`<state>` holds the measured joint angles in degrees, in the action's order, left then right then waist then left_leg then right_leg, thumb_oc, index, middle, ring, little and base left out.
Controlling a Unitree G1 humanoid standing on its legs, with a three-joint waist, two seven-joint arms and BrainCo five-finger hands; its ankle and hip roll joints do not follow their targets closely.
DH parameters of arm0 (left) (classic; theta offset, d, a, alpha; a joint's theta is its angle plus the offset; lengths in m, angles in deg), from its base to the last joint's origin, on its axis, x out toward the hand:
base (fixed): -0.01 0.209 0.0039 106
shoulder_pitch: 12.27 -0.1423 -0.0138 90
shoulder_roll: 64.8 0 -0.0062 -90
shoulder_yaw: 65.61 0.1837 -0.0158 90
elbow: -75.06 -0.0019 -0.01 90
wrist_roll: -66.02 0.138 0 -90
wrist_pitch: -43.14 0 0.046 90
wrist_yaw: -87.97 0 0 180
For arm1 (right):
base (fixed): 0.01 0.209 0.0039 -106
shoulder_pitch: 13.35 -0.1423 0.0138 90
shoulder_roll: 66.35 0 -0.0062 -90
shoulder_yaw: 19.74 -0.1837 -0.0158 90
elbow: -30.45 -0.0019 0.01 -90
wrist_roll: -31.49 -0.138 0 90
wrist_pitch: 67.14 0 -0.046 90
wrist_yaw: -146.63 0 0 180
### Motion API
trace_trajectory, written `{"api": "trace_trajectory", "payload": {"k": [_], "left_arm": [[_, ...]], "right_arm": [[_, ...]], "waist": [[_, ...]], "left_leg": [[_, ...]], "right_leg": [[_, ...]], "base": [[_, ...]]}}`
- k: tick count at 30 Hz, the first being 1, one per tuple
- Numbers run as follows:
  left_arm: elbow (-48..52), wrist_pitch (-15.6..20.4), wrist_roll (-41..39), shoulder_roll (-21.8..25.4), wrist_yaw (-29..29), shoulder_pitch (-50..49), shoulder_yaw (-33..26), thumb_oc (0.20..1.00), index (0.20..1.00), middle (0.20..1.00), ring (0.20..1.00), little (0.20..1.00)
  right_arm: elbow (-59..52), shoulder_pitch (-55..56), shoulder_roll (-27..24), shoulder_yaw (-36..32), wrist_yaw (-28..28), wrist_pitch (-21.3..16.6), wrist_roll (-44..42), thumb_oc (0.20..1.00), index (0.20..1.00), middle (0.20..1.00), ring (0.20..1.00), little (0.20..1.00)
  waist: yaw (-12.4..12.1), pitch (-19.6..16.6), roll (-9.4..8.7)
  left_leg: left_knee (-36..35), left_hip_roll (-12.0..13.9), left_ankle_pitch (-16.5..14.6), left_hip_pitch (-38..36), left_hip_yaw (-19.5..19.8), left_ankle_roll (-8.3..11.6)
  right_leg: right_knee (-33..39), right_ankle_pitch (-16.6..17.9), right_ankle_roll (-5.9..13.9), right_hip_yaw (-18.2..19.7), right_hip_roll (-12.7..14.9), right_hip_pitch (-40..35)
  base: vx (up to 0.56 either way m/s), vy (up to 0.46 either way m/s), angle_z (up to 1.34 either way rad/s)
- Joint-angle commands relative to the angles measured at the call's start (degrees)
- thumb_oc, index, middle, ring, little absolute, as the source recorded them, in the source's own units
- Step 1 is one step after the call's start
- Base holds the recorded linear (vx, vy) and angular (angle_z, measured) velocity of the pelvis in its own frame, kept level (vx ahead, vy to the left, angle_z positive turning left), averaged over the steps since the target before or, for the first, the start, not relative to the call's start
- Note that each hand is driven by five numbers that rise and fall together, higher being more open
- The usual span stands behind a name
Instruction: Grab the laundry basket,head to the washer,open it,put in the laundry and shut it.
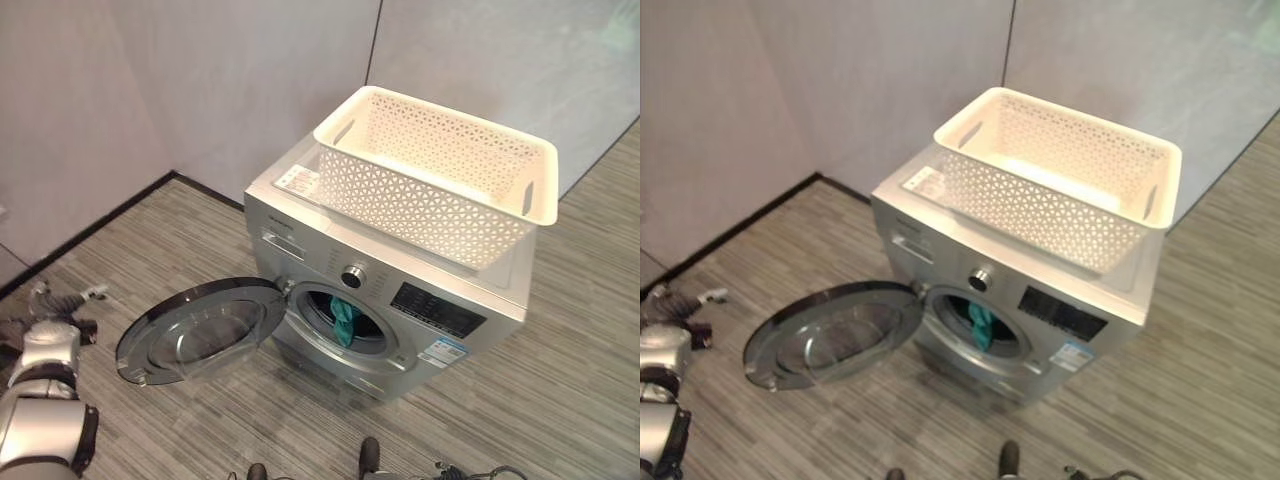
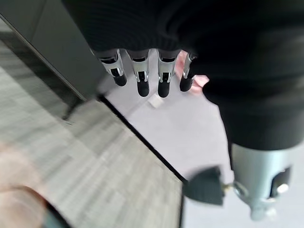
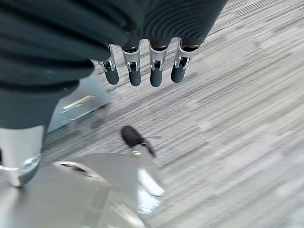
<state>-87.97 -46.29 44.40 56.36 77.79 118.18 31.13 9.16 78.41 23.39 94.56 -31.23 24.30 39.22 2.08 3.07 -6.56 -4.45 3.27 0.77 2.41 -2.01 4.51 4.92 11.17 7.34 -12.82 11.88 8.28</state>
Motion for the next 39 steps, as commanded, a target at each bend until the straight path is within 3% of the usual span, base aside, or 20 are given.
{"api": "trace_trajectory", "payload": {"k": [1, 4, 10, 14, 25, 30, 33, 37, 38, 39], "left_arm": [[-2.6, 1.2, -4.0, 1.5, 1.1, 8.0, 0.3, 1.0, 1.0, 1.0, 1.0, 1.0], [-5.2, 0.7, -2.6, 1.2, 1.1, 15.6, 4.8, 1.0, 1.0, 1.0, 1.0, 1.0], [-6.3, 1.1, -6.2, 0.0, -0.4, 26.5, 7.6, 1.0, 1.0, 1.0, 1.0, 1.0], [-7.1, 0.9, -4.5, -0.1, -0.3, 28.7, 9.9, 1.0, 1.0, 1.0, 1.0, 1.0], [-11.9, -2.7, 6.2, 2.2, 0.4, 23.2, 9.9, 1.0, 1.0, 1.0, 1.0, 1.0], [-11.2, -3.3, 9.9, -1.7, -0.9, 16.1, 7.3, 1.0, 1.0, 1.0, 1.0, 1.0], [-10.3, -3.3, 8.9, -11.4, -1.2, 7.0, 3.4, 1.0, 1.0, 1.0, 1.0, 1.0], [-10.3, -3.3, 7.5, -17.1, -1.3, 1.8, 1.5, 1.0, 1.0, 1.0, 1.0, 1.0], [-10.1, -3.2, 6.3, -21.4, -1.7, -1.1, 0.6, 1.0, 1.0, 1.0, 1.0, 1.0], [-10.0, -3.2, 6.3, -21.4, -1.7, -1.1, 0.6, 1.0, 1.0, 1.0, 1.0, 1.0]], "right_arm": [[0.8, -0.8, -0.9, 3.9, 0.1, 1.5, 1.3, 1.0, 1.0, 1.0, 1.0, 1.0], [-2.3, -2.5, -1.4, 5.6, 0.6, 0.7, -1.0, 1.0, 1.0, 1.0, 1.0, 1.0], [-10.9, -3.4, -3.0, 8.9, 1.2, -0.7, -3.9, 1.0, 1.0, 1.0, 1.0, 1.0], [-13.2, -4.1, -3.4, 10.9, 1.2, -0.8, -3.5, 1.0, 1.0, 1.0, 1.0, 1.0], [-17.5, -3.6, -5.2, 11.7, 0.6, -0.9, -2.4, 1.0, 1.0, 1.0, 1.0, 1.0], [-15.4, -2.6, -5.1, 11.4, 0.6, -0.4, -0.8, 1.0, 1.0, 1.0, 1.0, 1.0], [-9.9, -3.1, -4.1, 9.8, 1.7, 0.6, 1.5, 1.0, 1.0, 1.0, 1.0, 1.0], [-8.9, -2.8, -3.8, 8.2, 1.7, 0.9, 1.6, 1.0, 1.0, 1.0, 1.0, 1.0], [-8.2, -2.6, -3.3, 7.2, 2.0, 1.2, 1.7, 1.0, 1.0, 1.0, 1.0, 1.0], [-8.2, -2.6, -3.3, 7.2, 2.0, 1.2, 1.7, 1.0, 1.0, 1.0, 1.0, 1.0]], "waist": [[1.5, 5.8, 0.61], [2.1, 8.8, -1.37], [3.4, 13.8, -5.04], [4.0, 15.0, -6.13], [4.7, 14.1, -6.57], [4.4, 13.2, -5.8], [4.3, 11.1, -4.46], [4.6, 9.9, -3.76], [5.0, 8.8, -3.36], [5.0, 8.6, -3.4]], "left_leg": [[2.4, -3.2, -1.9, 5.1, -1.0, -4.1], [3.3, -2.7, -1.3, 8.2, -1.1, -3.8], [6.5, -2.0, -0.4, 15.3, 0.1, -2.84], [8.2, -1.8, -0.3, 18.3, 0.2, -2.5], [8.5, -1.1, -0.9, 18.2, -0.7, -2.41], [8.2, -1.0, -1.5, 16.1, -0.8, -2.49], [7.3, -0.9, -2.5, 12.2, -1.3, -2.77], [6.5, -0.9, -3.1, 9.1, -1.9, -2.83], [5.9, -0.9, -3.4, 7.1, -2.5, -2.92], [5.8, -1.0, -3.1, 7.3, -2.5, -2.96]], "right_leg": [[-5.2, -7.0, 3.06, 1.1, -1.2, 0.5], [-5.6, -6.3, 2.73, 1.9, -1.7, 3.3], [-6.0, -4.5, 2.55, 2.0, -2.0, 8.2], [-5.6, -3.8, 2.62, 1.9, -2.0, 10.0], [-5.0, -3.5, 2.48, 3.0, -2.4, 10.2], [-5.3, -4.4, 2.26, 3.0, -2.4, 8.7], [-6.4, -6.1, 1.77, 3.3, -2.5, 6.2], [-6.8, -7.0, 1.54, 3.8, -2.8, 4.3], [-6.7, -7.5, 1.42, 4.1, -2.9, 3.1], [-6.6, -7.3, 1.43, 4.1, -2.9, 3.3]], "base": [[-0.2, -0.056, 0.05], [-0.17, -0.057, 0.05], [-0.13, -0.065, 0.05], [-0.05, -0.037, 0.06], [0.01, -0.001, -0.04], [0.04, 0.0, -0.07], [0.11, 0.014, -0.05], [0.13, 0.001, -0.1], [0.09, -0.016, -0.06], [0.17, -0.025, -0.07]]}}
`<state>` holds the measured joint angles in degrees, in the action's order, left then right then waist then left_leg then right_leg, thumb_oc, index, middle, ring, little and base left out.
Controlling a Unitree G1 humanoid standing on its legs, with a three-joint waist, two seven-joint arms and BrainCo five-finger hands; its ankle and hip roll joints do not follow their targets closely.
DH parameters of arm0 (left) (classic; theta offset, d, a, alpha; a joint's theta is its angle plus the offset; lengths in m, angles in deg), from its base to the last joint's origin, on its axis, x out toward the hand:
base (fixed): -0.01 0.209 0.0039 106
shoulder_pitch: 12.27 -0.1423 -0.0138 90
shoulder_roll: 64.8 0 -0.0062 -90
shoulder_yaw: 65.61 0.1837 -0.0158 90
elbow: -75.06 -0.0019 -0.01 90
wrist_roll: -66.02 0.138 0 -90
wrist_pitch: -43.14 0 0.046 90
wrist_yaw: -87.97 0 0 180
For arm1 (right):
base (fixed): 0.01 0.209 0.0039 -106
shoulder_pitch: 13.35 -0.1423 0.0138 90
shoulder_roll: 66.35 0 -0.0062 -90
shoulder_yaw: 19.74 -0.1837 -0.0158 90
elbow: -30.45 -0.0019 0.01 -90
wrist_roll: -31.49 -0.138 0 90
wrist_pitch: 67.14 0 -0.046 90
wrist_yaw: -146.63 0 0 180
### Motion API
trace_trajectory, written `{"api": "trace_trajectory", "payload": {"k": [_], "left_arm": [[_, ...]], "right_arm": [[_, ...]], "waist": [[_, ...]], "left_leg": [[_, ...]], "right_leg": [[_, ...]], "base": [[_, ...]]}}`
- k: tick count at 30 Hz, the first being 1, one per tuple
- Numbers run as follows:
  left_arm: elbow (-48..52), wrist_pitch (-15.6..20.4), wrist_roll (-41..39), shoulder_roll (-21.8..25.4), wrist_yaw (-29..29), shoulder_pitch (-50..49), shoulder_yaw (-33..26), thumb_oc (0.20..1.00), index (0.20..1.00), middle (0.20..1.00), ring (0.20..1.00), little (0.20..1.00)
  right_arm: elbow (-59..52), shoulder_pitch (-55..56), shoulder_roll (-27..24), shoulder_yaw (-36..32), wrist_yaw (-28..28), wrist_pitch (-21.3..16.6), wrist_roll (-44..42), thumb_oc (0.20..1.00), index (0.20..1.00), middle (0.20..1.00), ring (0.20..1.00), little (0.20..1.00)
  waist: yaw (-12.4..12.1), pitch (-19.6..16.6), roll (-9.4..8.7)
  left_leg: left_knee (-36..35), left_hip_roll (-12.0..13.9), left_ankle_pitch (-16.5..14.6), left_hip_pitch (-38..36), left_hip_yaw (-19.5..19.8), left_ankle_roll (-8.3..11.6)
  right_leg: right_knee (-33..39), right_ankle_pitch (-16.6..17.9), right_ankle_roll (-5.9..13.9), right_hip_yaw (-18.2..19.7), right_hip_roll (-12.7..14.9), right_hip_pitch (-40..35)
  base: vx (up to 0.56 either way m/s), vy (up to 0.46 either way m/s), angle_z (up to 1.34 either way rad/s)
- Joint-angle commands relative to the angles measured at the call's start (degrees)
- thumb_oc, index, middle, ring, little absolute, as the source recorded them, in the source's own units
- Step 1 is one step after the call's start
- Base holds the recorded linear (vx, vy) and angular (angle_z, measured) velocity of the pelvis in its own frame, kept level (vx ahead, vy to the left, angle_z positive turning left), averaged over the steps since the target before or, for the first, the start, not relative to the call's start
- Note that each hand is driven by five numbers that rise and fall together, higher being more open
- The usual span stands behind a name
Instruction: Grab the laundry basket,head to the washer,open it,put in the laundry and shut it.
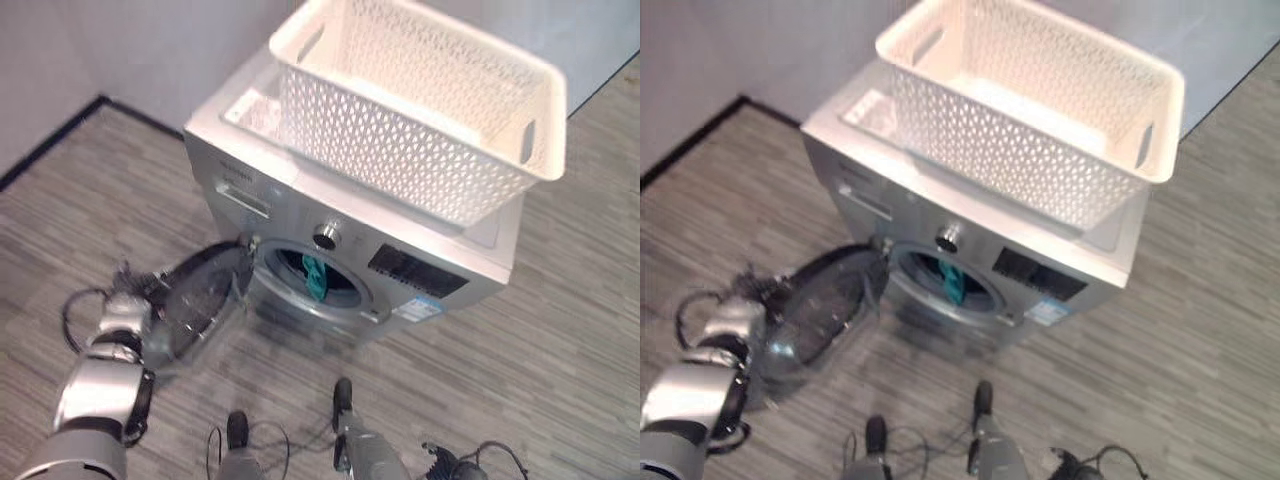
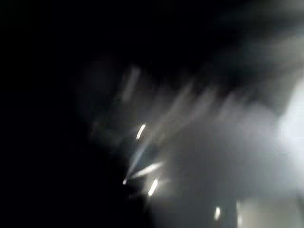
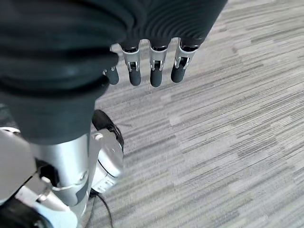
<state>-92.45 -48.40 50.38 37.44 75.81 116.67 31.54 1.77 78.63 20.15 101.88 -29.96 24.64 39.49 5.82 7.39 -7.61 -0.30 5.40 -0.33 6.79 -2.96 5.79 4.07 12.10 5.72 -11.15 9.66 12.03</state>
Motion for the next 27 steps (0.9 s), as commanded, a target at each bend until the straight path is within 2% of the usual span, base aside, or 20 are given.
{"api": "trace_trajectory", "payload": {"k": [1, 4, 8, 11, 16, 17, 20, 21, 23, 26, 27], "left_arm": [[-5.4, -0.8, -0.7, -5.4, 0.4, -2.0, -0.3, 1.0, 1.0, 1.0, 1.0, 1.0], [-4.8, -0.4, -2.1, -9.2, 1.3, -5.1, -0.3, 1.0, 1.0, 1.0, 1.0, 1.0], [-4.6, -0.2, -3.0, -9.8, 2.1, -7.5, -1.2, 1.0, 1.0, 1.0, 1.0, 1.0], [-4.5, -0.1, -3.0, -9.7, 2.2, -7.6, -1.2, 1.0, 1.0, 1.0, 1.0, 1.0], [-3.9, 0.8, -3.4, -11.1, 2.2, -7.0, -0.2, 1.0, 1.0, 1.0, 1.0, 1.0], [-3.2, 1.2, -4.7, -13.2, 3.0, -6.9, 0.6, 1.0, 1.0, 1.0, 1.0, 1.0], [-2.2, 1.6, -5.2, -15.0, 4.2, -6.8, 1.6, 1.0, 1.0, 1.0, 1.0, 1.0], [-0.5, 2.1, -5.4, -17.8, 4.7, -7.3, 4.1, 1.0, 1.0, 1.0, 1.0, 1.0], [1.9, 2.8, -5.4, -20.8, 5.3, -7.7, 7.6, 1.0, 1.0, 1.0, 1.0, 1.0], [14.2, 5.7, -7.6, -21.2, 5.4, -10.2, 14.1, 1.0, 1.0, 1.0, 1.0, 1.0], [30.6, 7.3, -7.1, -16.4, 7.2, -16.2, 19.6, 1.0, 1.0, 1.0, 1.0, 1.0]], "right_arm": [[-0.7, -2.4, 0.0, -1.0, 0.8, 0.9, 1.8, 1.0, 1.0, 1.0, 1.0, 1.0], [-1.7, -1.0, -0.6, -2.4, 0.6, 1.0, 1.9, 1.0, 1.0, 1.0, 1.0, 1.0], [-5.0, 2.5, -2.3, -5.6, 0.3, 0.6, 1.4, 1.0, 1.0, 1.0, 1.0, 1.0], [-4.9, 3.4, -2.5, -6.2, 0.2, 0.5, 1.4, 1.0, 1.0, 1.0, 1.0, 1.0], [4.3, 5.7, -0.8, -8.1, 0.3, 1.0, 1.6, 1.0, 1.0, 1.0, 1.0, 1.0], [7.8, 5.7, 0.0, -8.1, 0.6, 1.7, 2.6, 1.0, 1.0, 1.0, 1.0, 1.0], [9.6, 5.8, 0.6, -7.6, 0.5, 2.0, 3.5, 1.0, 1.0, 1.0, 1.0, 1.0], [11.4, 5.8, 1.2, -6.8, 0.1, 2.4, 4.8, 1.0, 1.0, 1.0, 1.0, 1.0], [12.4, 5.3, 1.7, -6.0, 0.1, 2.7, 5.8, 1.0, 1.0, 1.0, 1.0, 1.0], [11.2, 4.1, 1.7, -5.7, 0.9, 2.5, 5.9, 1.0, 1.0, 1.0, 1.0, 1.0], [9.4, 3.4, 1.2, -6.5, 1.3, 1.8, 5.1, 1.0, 1.0, 1.0, 1.0, 1.0]], "waist": [[1.9, 3.3, -2.0], [3.3, 1.7, -1.51], [6.3, -1.3, -1.26], [6.8, -1.8, -1.09], [9.1, -3.6, -0.24], [9.4, -4.1, 0.21], [9.4, -4.3, 0.54], [9.3, -4.6, 1.07], [9.0, -4.9, 1.69], [7.8, -4.4, 2.78], [6.1, -3.5, 3.75]], "left_leg": [[0.9, -3.0, -2.2, 1.1, -2.1, -4.3], [-0.9, -2.6, -2.5, -2.3, -3.8, -4.32], [-3.2, -2.5, -2.3, -5.3, -7.1, -4.28], [-3.5, -2.4, -2.3, -5.7, -7.7, -4.3], [-4.2, -2.2, -2.5, -7.2, -9.6, -4.24], [-4.3, -2.2, -2.6, -7.6, -10.0, -4.28], [-4.4, -2.2, -2.7, -7.8, -10.0, -4.29], [-4.5, -2.2, -2.8, -8.1, -9.8, -4.34], [-4.6, -2.3, -2.8, -8.3, -9.2, -4.36], [-4.5, -2.4, -2.7, -8.3, -8.2, -4.42], [-4.4, -2.4, -2.8, -8.5, -7.6, -4.5]], "right_leg": [[-5.5, -8.6, 2.99, 3.0, -0.9, -1.3], [-5.0, -9.0, 2.95, 4.5, -1.7, -2.8], [-3.8, -8.4, 3.14, 7.5, -2.7, -3.0], [-3.7, -8.3, 3.13, 8.2, -2.9, -2.9], [-3.4, -8.3, 3.11, 10.1, -3.7, -2.9], [-3.2, -8.4, 3.13, 10.5, -3.9, -3.1], [-3.1, -8.5, 3.15, 10.6, -4.0, -3.3], [-3.0, -8.7, 3.11, 10.2, -3.9, -3.8], [-2.8, -9.1, 3.13, 9.6, -3.7, -4.6], [-2.6, -9.4, 3.17, 8.2, -3.5, -5.4], [-2.5, -9.6, 3.25, 7.6, -3.4, -6.1]], "base": [[0.13, -0.022, -0.14], [0.15, -0.028, -0.3], [0.11, -0.033, -0.32], [0.05, -0.029, -0.41], [0.05, -0.045, -0.3], [0.04, -0.024, -0.22], [0.03, -0.014, -0.14], [0.03, -0.014, -0.13], [0.04, -0.017, -0.02], [0.01, 0.005, 0.05], [0.0, 0.03, 0.05]]}}
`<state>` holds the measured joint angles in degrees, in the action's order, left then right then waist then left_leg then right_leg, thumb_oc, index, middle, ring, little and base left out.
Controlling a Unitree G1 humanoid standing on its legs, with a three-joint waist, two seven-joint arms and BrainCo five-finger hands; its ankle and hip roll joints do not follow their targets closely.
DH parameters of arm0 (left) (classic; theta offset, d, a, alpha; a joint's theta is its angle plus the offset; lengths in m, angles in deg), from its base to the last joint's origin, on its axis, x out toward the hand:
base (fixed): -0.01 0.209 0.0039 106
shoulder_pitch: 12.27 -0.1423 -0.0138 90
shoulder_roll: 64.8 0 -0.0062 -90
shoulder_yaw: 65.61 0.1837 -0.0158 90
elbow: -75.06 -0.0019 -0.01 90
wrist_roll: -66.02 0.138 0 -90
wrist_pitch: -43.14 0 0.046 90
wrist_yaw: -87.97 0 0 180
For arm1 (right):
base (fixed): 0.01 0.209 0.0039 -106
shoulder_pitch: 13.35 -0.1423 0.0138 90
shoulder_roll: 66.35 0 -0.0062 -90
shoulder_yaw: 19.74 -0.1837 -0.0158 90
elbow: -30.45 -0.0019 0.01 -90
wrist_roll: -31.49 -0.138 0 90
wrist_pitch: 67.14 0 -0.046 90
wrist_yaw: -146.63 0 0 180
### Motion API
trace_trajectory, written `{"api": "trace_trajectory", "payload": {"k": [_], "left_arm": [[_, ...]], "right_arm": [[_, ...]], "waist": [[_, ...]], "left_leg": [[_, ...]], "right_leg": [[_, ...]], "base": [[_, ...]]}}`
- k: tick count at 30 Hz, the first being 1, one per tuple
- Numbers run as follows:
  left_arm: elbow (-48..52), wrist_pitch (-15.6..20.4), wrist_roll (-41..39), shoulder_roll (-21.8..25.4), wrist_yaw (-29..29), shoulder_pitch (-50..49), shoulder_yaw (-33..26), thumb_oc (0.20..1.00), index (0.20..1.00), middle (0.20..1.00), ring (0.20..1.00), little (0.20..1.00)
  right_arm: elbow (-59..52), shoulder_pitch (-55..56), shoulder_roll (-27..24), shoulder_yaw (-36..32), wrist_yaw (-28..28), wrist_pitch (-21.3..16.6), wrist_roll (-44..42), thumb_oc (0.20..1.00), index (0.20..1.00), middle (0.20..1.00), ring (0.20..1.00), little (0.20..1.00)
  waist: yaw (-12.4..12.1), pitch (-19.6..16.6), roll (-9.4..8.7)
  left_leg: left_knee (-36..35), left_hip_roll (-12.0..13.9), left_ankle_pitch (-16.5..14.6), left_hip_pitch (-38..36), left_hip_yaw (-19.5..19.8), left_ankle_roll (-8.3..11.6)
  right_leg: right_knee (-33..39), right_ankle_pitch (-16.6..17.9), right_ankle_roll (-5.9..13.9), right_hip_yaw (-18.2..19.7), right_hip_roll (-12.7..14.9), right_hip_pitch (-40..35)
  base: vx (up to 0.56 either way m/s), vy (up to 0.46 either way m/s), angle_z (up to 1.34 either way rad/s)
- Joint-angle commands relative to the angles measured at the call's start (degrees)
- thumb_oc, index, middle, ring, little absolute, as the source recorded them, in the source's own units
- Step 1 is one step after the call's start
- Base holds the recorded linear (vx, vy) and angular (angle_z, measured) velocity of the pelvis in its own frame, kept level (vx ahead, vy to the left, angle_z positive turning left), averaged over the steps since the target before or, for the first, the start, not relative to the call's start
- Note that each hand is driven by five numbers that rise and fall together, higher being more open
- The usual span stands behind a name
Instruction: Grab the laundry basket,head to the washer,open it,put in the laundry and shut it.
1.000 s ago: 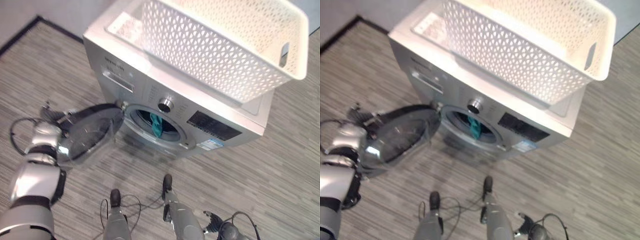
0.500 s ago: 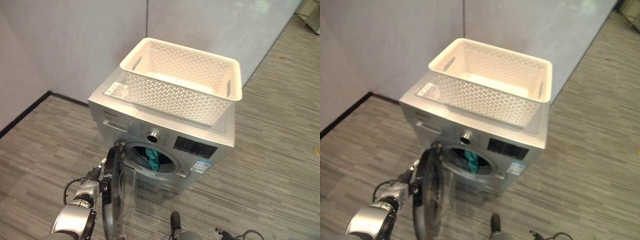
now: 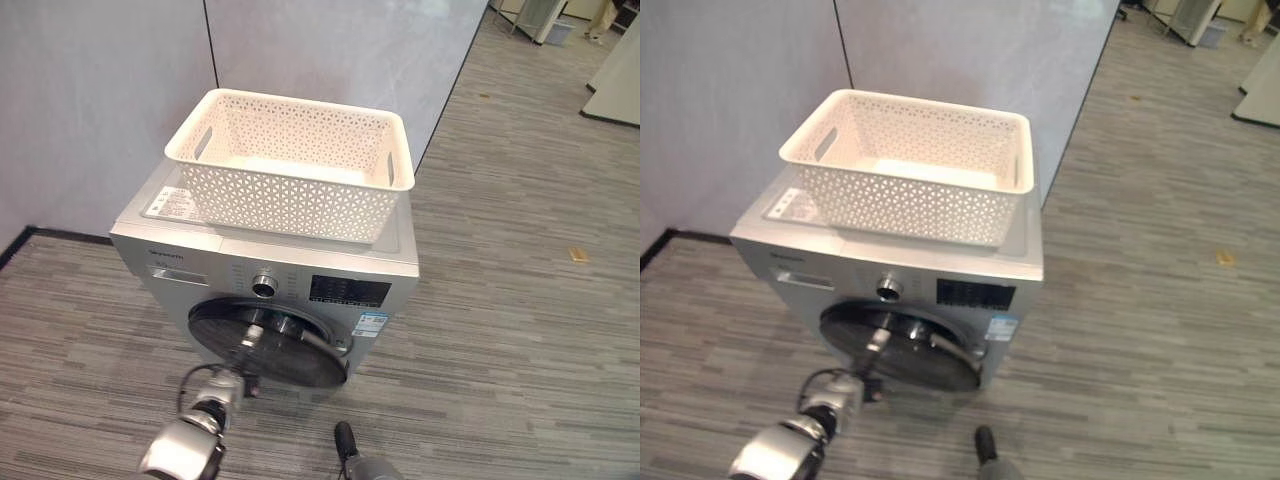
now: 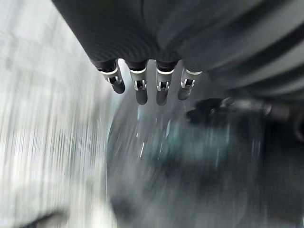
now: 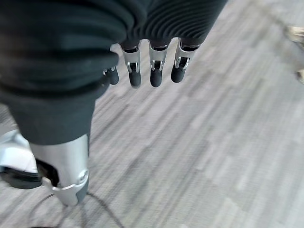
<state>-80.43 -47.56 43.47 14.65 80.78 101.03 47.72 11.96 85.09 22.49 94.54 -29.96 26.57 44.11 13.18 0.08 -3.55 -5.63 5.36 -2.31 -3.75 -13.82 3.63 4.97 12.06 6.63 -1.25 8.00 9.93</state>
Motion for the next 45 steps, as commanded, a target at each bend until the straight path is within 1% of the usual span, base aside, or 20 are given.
{"api": "trace_trajectory", "payload": {"k": [1, 2, 4, 5, 6, 7, 8, 12, 14, 16, 20, 24, 27, 29, 35, 36, 37, 41, 45], "left_arm": [[18.7, 6.4, -0.2, 6.5, 2.2, -0.7, 3.5, 1.0, 1.0, 1.0, 1.0, 1.0], [26.4, 6.8, -1.2, 10.5, 5.1, -4.9, 4.7, 1.0, 1.0, 1.0, 1.0, 1.0], [34.8, 6.9, -5.0, 15.9, 9.3, -12.2, 4.0, 1.0, 1.0, 1.0, 1.0, 1.0], [35.0, 6.8, -5.1, 16.0, 9.3, -12.4, 3.9, 1.0, 1.0, 1.0, 1.0, 1.0], [38.8, 6.6, -6.1, 19.1, 12.1, -17.4, 3.3, 1.0, 1.0, 1.0, 1.0, 1.0], [38.8, 6.6, -6.1, 19.1, 12.1, -17.4, 3.3, 1.0, 1.0, 1.0, 1.0, 1.0], [39.3, 6.5, -6.3, 19.9, 13.5, -20.4, 2.3, 1.0, 1.0, 1.0, 1.0, 1.0], [34.9, 6.3, -4.5, 18.1, 14.0, -23.4, 0.6, 1.0, 1.0, 1.0, 1.0, 1.0], [33.2, 6.1, -3.8, 17.0, 13.9, -24.0, 0.2, 1.0, 1.0, 1.0, 1.0, 1.0], [31.2, 6.1, -1.4, 16.2, 13.5, -24.9, -0.2, 1.0, 1.0, 1.0, 1.0, 1.0], [29.3, 5.9, -1.6, 15.1, 13.5, -25.3, -1.0, 1.0, 1.0, 1.0, 1.0, 1.0], [27.2, 5.9, -0.9, 14.6, 13.0, -25.9, -1.7, 1.0, 1.0, 1.0, 1.0, 1.0], [23.2, 5.8, 0.8, 14.1, 12.4, -26.0, -2.3, 1.0, 1.0, 1.0, 1.0, 1.0], [20.5, 6.0, 3.4, 13.7, 11.6, -25.7, -2.7, 1.0, 1.0, 1.0, 1.0, 1.0], [8.4, 6.1, 10.7, 11.8, 9.1, -24.5, -5.8, 1.0, 1.0, 1.0, 1.0, 1.0], [3.2, 5.9, 13.8, 11.2, 7.7, -24.2, -7.7, 1.0, 1.0, 1.0, 1.0, 1.0], [3.1, 5.9, 13.8, 11.1, 7.7, -24.1, -7.7, 1.0, 1.0, 1.0, 1.0, 1.0], [-1.7, 5.5, 15.1, 10.6, 6.9, -24.8, -10.0, 1.0, 1.0, 1.0, 1.0, 1.0], [-2.5, 5.5, 14.6, 10.5, 6.6, -26.1, -10.9, 1.0, 1.0, 1.0, 1.0, 1.0]], "right_arm": [[-0.8, -3.1, -1.1, 0.9, 1.3, -0.1, 0.5, 1.0, 1.0, 1.0, 1.0, 1.0], [-1.8, -3.1, -1.7, 0.1, 1.1, -0.8, 0.2, 1.0, 1.0, 1.0, 1.0, 1.0], [-2.2, -3.2, -2.9, -1.1, 0.2, -1.6, 0.2, 1.0, 1.0, 1.0, 1.0, 1.0], [-2.2, -3.2, -2.8, -1.0, 0.2, -1.6, 0.2, 1.0, 1.0, 1.0, 1.0, 1.0], [-0.9, -3.2, -3.3, -1.0, -0.4, -2.0, 1.4, 1.0, 1.0, 1.0, 1.0, 1.0], [-0.9, -3.2, -3.3, -1.0, -0.4, -2.0, 1.4, 1.0, 1.0, 1.0, 1.0, 1.0], [0.8, -2.9, -3.4, -0.6, -0.8, -1.9, 3.4, 1.0, 1.0, 1.0, 1.0, 1.0], [3.5, -2.3, -3.2, -0.4, -1.1, -1.9, 5.6, 1.0, 1.0, 1.0, 1.0, 1.0], [4.3, -2.5, -3.2, -0.9, -0.8, -1.7, 5.4, 1.0, 1.0, 1.0, 1.0, 1.0], [4.4, -3.2, -3.2, -1.4, -0.4, -1.9, 4.5, 1.0, 1.0, 1.0, 1.0, 1.0], [3.8, -4.0, -3.2, -0.8, -0.2, -1.9, 4.7, 1.0, 1.0, 1.0, 1.0, 1.0], [0.2, -5.6, -3.0, 0.5, -0.2, -2.7, 3.8, 1.0, 1.0, 1.0, 1.0, 1.0], [-4.4, -5.8, -2.9, 1.8, -0.3, -3.5, 3.3, 1.0, 1.0, 1.0, 1.0, 1.0], [-6.6, -5.7, -3.0, 2.9, -0.9, -3.7, 3.6, 1.0, 1.0, 1.0, 1.0, 1.0], [-10.9, -7.7, -3.6, 7.8, -2.0, -3.9, 8.4, 1.0, 1.0, 1.0, 1.0, 1.0], [-12.3, -10.6, -3.5, 9.9, -2.1, -4.1, 10.5, 1.0, 1.0, 1.0, 1.0, 1.0], [-12.3, -10.6, -3.5, 10.0, -2.1, -4.1, 10.5, 1.0, 1.0, 1.0, 1.0, 1.0], [-12.0, -15.5, -1.7, 12.1, -1.9, -4.0, 11.0, 1.0, 1.0, 1.0, 1.0, 1.0], [-7.8, -22.0, 1.1, 11.5, 0.0, -3.4, 8.0, 1.0, 1.0, 1.0, 1.0, 1.0]], "waist": [[-1.2, 3.6, -0.4], [-2.1, 3.8, 0.01], [-3.4, 4.0, 0.45], [-3.3, 4.0, 0.38], [-4.3, 3.9, 0.55], [-4.3, 3.9, 0.54], [-5.0, 3.8, 0.58], [-5.8, 3.6, 0.41], [-6.1, 3.6, 0.42], [-6.6, 3.5, 0.45], [-6.9, 3.4, 0.58], [-7.6, 3.1, 0.73], [-7.8, 2.9, 0.57], [-7.9, 2.8, 0.49], [-9.3, 2.9, 0.18], [-10.3, 2.6, 0.17], [-10.2, 2.7, 0.17], [-12.2, 2.5, 0.3], [-14.4, 2.9, 0.81]], "left_leg": [[0.9, -2.4, -0.7, 2.2, 3.2, -2.33], [0.9, -2.4, -0.7, 2.2, 3.4, -2.31], [1.0, -2.4, -0.8, 2.0, 3.5, -2.3], [1.0, -2.4, -0.8, 1.9, 3.5, -2.29], [1.0, -2.4, -0.8, 1.9, 4.0, -2.21], [1.0, -2.4, -0.8, 1.9, 4.0, -2.21], [1.0, -2.4, -0.6, 1.9, 4.6, -2.13], [1.0, -2.6, -0.3, 2.3, 5.7, -2.11], [1.0, -2.7, -0.2, 2.6, 6.2, -2.16], [1.0, -2.9, -0.1, 2.7, 6.6, -2.25], [1.1, -3.2, -0.1, 2.7, 6.9, -2.33], [1.0, -3.4, -0.1, 2.9, 7.5, -2.37], [0.9, -3.4, 0.0, 2.9, 7.5, -2.36], [0.9, -3.4, 0.1, 3.0, 7.8, -2.37], [1.2, -3.5, 0.2, 3.3, 8.9, -2.36], [1.2, -3.6, 0.2, 3.3, 9.4, -2.32], [1.2, -3.6, 0.2, 3.3, 9.4, -2.32], [1.2, -3.7, 0.5, 3.5, 10.6, -2.28], [1.4, -4.1, 0.9, 4.2, 12.4, -2.31]], "right_leg": [[-3.4, -9.5, 2.33, -2.3, -1.7, -3.9], [-3.3, -9.5, 2.4, -2.4, -1.6, -4.1], [-3.0, -9.6, 2.43, -2.5, -1.6, -4.7], [-3.0, -9.6, 2.43, -2.5, -1.6, -4.8], [-2.7, -9.7, 2.39, -3.1, -1.5, -5.4], [-2.7, -9.7, 2.39, -3.1, -1.5, -5.4], [-2.7, -9.7, 2.32, -3.4, -1.3, -5.9], [-2.6, -9.9, 2.15, -4.4, -1.1, -6.4], [-2.7, -10.0, 2.04, -4.8, -1.1, -6.6], [-2.7, -10.0, 2.05, -5.2, -0.9, -6.8], [-2.6, -10.1, 2.02, -5.5, -0.7, -7.1], [-2.2, -10.2, 1.9, -5.8, -0.6, -7.5], [-2.2, -10.4, 1.85, -6.1, -0.6, -7.5], [-2.2, -10.5, 1.81, -6.4, -0.6, -7.5], [-2.2, -10.8, 1.61, -7.2, -0.4, -7.9], [-2.1, -11.0, 1.52, -7.6, -0.3, -8.3], [-2.1, -11.0, 1.52, -7.6, -0.3, -8.3], [-1.9, -11.1, 1.38, -9.0, 0.0, -8.9], [-1.7, -11.2, 1.31, -10.6, 0.3, -9.2]], "base": [[0.0, 0.048, 0.04], [0.0, 0.03, 0.08], [0.01, 0.028, 0.08], [0.03, 0.014, 0.08], [0.02, 0.008, 0.17], [0.04, 0.013, 0.18], [0.02, 0.005, 0.24], [0.02, 0.011, 0.27], [0.01, 0.017, 0.21], [0.01, 0.025, 0.07], [0.0, 0.004, 0.01], [0.01, 0.01, 0.13], [0.0, -0.001, 0.01], [0.0, 0.0, 0.0], [0.0, 0.002, 0.02], [0.01, 0.007, 0.18], [0.01, 0.014, 0.26], [0.0, 0.011, 0.17], [0.0, 0.013, 0.18]]}}
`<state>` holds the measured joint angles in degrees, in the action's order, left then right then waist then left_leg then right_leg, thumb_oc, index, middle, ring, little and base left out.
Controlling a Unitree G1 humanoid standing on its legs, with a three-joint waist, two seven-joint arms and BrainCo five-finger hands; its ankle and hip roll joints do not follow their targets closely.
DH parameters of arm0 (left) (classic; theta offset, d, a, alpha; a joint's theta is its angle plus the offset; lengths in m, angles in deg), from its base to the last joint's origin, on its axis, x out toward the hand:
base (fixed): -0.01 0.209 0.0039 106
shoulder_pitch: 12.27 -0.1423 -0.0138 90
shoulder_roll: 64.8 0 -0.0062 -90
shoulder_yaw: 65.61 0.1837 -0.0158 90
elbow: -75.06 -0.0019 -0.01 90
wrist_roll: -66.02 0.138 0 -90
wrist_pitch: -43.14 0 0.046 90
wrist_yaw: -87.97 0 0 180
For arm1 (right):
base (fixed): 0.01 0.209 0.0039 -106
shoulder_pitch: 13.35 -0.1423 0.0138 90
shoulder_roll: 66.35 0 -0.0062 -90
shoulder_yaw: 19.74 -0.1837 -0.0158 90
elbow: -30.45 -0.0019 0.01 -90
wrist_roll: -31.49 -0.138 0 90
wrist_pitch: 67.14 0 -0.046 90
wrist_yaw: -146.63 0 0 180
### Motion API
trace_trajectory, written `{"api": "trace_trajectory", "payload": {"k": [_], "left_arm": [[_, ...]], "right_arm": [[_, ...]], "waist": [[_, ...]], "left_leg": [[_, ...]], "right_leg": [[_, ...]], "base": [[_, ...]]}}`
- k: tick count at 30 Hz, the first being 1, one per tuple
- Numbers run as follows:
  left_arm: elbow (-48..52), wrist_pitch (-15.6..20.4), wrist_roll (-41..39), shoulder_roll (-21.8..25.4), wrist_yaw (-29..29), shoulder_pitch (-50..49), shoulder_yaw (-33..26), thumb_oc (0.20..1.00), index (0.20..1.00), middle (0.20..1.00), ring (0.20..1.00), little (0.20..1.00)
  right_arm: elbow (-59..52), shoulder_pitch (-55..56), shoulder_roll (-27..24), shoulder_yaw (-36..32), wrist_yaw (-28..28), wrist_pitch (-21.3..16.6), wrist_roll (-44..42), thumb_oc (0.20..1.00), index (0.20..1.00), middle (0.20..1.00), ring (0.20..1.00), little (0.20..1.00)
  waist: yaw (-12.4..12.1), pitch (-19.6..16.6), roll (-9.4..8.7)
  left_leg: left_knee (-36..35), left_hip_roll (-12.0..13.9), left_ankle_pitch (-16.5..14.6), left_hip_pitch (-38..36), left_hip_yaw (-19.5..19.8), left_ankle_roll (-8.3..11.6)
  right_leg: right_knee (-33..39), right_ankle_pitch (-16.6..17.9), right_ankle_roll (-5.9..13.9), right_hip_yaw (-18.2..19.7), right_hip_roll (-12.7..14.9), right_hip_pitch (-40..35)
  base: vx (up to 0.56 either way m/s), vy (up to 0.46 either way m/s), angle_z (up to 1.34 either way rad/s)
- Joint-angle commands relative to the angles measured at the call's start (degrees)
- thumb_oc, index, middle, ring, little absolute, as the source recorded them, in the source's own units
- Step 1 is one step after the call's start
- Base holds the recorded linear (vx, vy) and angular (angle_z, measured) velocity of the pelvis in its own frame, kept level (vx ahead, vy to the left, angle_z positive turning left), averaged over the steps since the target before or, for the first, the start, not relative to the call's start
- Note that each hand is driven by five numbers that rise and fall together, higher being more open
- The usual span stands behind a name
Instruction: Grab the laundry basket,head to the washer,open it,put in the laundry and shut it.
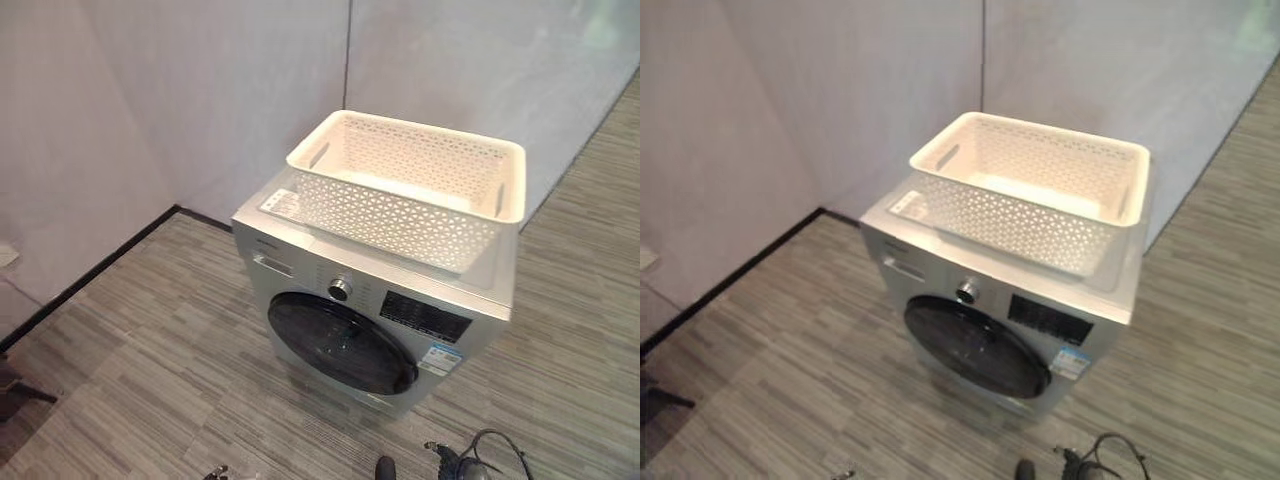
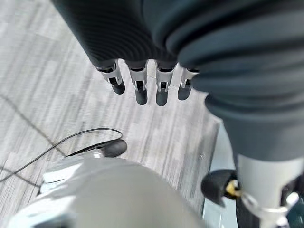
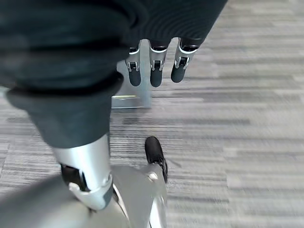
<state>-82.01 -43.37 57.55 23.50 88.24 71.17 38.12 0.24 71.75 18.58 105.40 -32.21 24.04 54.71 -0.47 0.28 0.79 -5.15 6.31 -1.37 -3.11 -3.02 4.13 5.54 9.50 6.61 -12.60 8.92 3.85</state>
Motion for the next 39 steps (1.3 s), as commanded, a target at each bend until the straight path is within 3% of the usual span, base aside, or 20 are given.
{"api": "trace_trajectory", "payload": {"k": [1, 3, 4, 8, 13, 17, 20, 21, 22, 24, 27, 30, 31, 35, 36, 39], "left_arm": [[-0.2, 1.4, 0.2, 1.8, -0.9, 2.9, -1.1, 1.0, 1.0, 1.0, 1.0, 1.0], [0.5, 1.4, 0.1, 2.0, -0.9, 2.2, -0.7, 1.0, 1.0, 1.0, 1.0, 1.0], [1.8, 1.4, -0.6, 2.4, -0.8, 1.0, 0.4, 1.0, 1.0, 1.0, 1.0, 1.0], [3.1, 1.2, -1.9, 2.7, -0.3, -0.6, 2.0, 1.0, 1.0, 1.0, 1.0, 1.0], [6.7, 1.5, -3.3, 3.6, -0.2, -1.5, 4.4, 1.0, 1.0, 1.0, 1.0, 1.0], [11.3, 2.1, -6.3, 5.0, -0.1, -1.5, 6.6, 1.0, 1.0, 1.0, 1.0, 1.0], [11.9, 2.1, -7.0, 5.3, 0.0, -1.3, 6.9, 1.0, 1.0, 1.0, 1.0, 1.0], [11.9, 2.1, -7.0, 5.3, 0.0, -1.2, 6.9, 1.0, 1.0, 1.0, 1.0, 1.0], [11.4, 2.0, -7.0, 5.2, -0.1, -1.0, 6.9, 1.0, 1.0, 1.0, 1.0, 1.0], [9.6, 1.9, -6.7, 4.6, -0.3, -0.3, 6.0, 1.0, 1.0, 1.0, 1.0, 1.0], [6.6, 2.0, -6.6, 3.9, -0.7, 0.3, 3.9, 1.0, 1.0, 1.0, 1.0, 1.0], [5.1, 2.2, -5.1, 3.1, -1.2, 0.8, 2.6, 1.0, 1.0, 1.0, 1.0, 1.0], [4.2, 2.4, -5.5, 2.1, -1.6, 1.7, 1.1, 1.0, 1.0, 1.0, 1.0, 1.0], [3.9, 3.2, -5.3, 1.4, -2.1, 2.8, 0.1, 1.0, 1.0, 1.0, 1.0, 1.0], [7.0, 5.1, -4.3, 1.2, -3.7, 3.0, -0.4, 1.0, 1.0, 1.0, 1.0, 1.0], [10.5, 7.9, -3.2, 1.9, -6.0, 3.2, -0.2, 1.0, 1.0, 1.0, 1.0, 1.0]], "right_arm": [[5.6, -10.5, 5.7, 0.1, 2.9, -0.6, -3.9, 1.0, 1.0, 1.0, 1.0, 1.0], [7.4, -12.4, 6.5, -0.5, 3.5, -0.4, -5.2, 1.0, 1.0, 1.0, 1.0, 1.0], [11.3, -15.8, 8.0, -3.0, 5.2, 0.2, -9.6, 1.0, 1.0, 1.0, 1.0, 1.0], [15.3, -19.1, 10.3, -7.7, 7.4, 0.5, -18.1, 1.0, 1.0, 1.0, 1.0, 1.0], [18.0, -24.1, 10.0, -14.1, 10.2, -0.4, -29.6, 1.0, 1.0, 1.0, 1.0, 1.0], [19.9, -30.7, 4.0, -20.6, 12.2, -1.0, -38.4, 1.0, 1.0, 1.0, 1.0, 1.0], [21.6, -33.5, -2.2, -23.2, 13.8, -0.9, -39.4, 1.0, 1.0, 1.0, 1.0, 1.0], [21.7, -33.5, -2.3, -23.2, 13.8, -0.9, -39.4, 1.0, 1.0, 1.0, 1.0, 1.0], [22.5, -34.5, -6.6, -24.9, 15.5, -0.8, -39.3, 1.0, 1.0, 1.0, 1.0, 1.0], [21.1, -33.0, -9.4, -23.6, 15.2, -1.0, -37.0, 1.0, 1.0, 1.0, 1.0, 1.0], [19.7, -29.5, -8.5, -21.4, 13.4, -1.2, -34.2, 1.0, 1.0, 1.0, 1.0, 1.0], [20.1, -25.1, -5.2, -18.5, 12.2, -0.5, -28.3, 1.0, 1.0, 1.0, 1.0, 1.0], [19.7, -18.9, -1.1, -17.2, 11.3, -0.2, -24.9, 1.0, 1.0, 1.0, 1.0, 1.0], [19.8, -12.0, 2.2, -17.0, 9.8, 0.4, -22.3, 1.0, 1.0, 1.0, 1.0, 1.0], [20.3, -5.8, 4.3, -17.5, 9.2, 0.7, -20.2, 1.0, 1.0, 1.0, 1.0, 1.0], [20.7, -1.2, 5.9, -18.9, 9.5, 0.4, -19.8, 1.0, 1.0, 1.0, 1.0, 1.0]], "waist": [[-1.6, 2.9, -3.23], [-2.1, 3.0, -3.04], [-3.8, 3.4, -2.43], [-6.3, 3.9, -1.34], [-8.6, 6.3, 0.1], [-10.1, 10.3, 2.96], [-9.9, 11.1, 3.84], [-9.8, 11.1, 3.83], [-9.4, 11.3, 3.95], [-8.4, 10.6, 3.2], [-7.2, 9.3, 1.78], [-6.1, 7.8, 0.6], [-5.0, 6.6, -0.33], [-3.9, 5.4, -1.14], [-2.9, 4.4, -1.64], [-1.2, 3.8, -2.3]], "left_leg": [[0.9, -5.2, 0.2, 3.8, 2.1, -2.82], [1.0, -5.3, 0.3, 4.0, 2.5, -2.8], [1.1, -5.6, 0.7, 4.6, 3.7, -2.82], [1.4, -6.1, 1.2, 5.7, 5.9, -2.78], [2.5, -6.5, 1.9, 8.3, 7.9, -2.61], [3.9, -7.0, 2.8, 11.6, 9.4, -2.11], [4.0, -6.9, 3.0, 12.3, 9.4, -2.0], [4.0, -7.0, 3.2, 12.5, 9.5, -2.05], [3.9, -6.8, 3.1, 12.4, 9.2, -1.94], [3.5, -6.5, 3.1, 12.1, 8.6, -1.96], [2.9, -6.2, 2.7, 11.2, 7.8, -1.94], [2.5, -6.1, 2.1, 10.1, 6.9, -2.1], [2.2, -5.9, 1.5, 9.0, 5.9, -2.2], [2.0, -5.8, 0.9, 7.7, 5.2, -2.33], [2.4, -6.0, 0.0, 6.5, 4.3, -2.61], [3.0, -6.0, -0.6, 5.5, 2.9, -2.83]], "right_leg": [[-2.3, -8.6, 1.27, 0.3, -0.5, -3.2], [-2.1, -8.6, 1.24, -0.1, -0.4, -3.4], [-1.9, -8.6, 1.12, -1.3, -0.2, -3.7], [-1.7, -8.8, 0.96, -3.1, 0.1, -3.9], [-2.3, -9.1, 0.83, -4.9, 0.3, -2.7], [-3.4, -9.5, 0.51, -6.8, 0.7, -0.6], [-3.6, -9.6, 0.46, -6.8, 0.7, 0.1], [-3.6, -9.4, 0.49, -6.9, 0.8, 0.3], [-3.7, -9.6, 0.51, -6.6, 0.8, 0.3], [-3.3, -9.4, 0.56, -6.2, 0.8, 0.1], [-2.7, -9.4, 0.5, -5.6, 0.5, -0.4], [-2.2, -9.3, 0.48, -4.6, 0.3, -1.0], [-1.6, -9.0, 0.69, -3.6, 0.2, -1.7], [-0.9, -8.6, 0.93, -2.7, 0.3, -2.7], [-0.7, -8.1, 1.34, -1.7, 0.5, -3.4], [-0.8, -7.7, 1.64, 0.0, 0.6, -3.5]], "base": [[-0.01, 0.019, 0.29], [-0.01, 0.019, 0.33], [-0.01, 0.023, 0.4], [0.0, 0.02, 0.39], [-0.08, -0.007, 0.39], [-0.14, -0.011, 0.31], [-0.03, 0.012, 0.23], [0.02, 0.006, 0.2], [0.02, 0.008, 0.14], [0.07, 0.002, 0.02], [0.09, -0.011, -0.13], [0.07, 0.004, -0.24], [0.06, 0.007, -0.24], [0.04, 0.012, -0.25], [-0.01, 0.022, -0.29], [-0.03, 0.014, -0.39]]}}
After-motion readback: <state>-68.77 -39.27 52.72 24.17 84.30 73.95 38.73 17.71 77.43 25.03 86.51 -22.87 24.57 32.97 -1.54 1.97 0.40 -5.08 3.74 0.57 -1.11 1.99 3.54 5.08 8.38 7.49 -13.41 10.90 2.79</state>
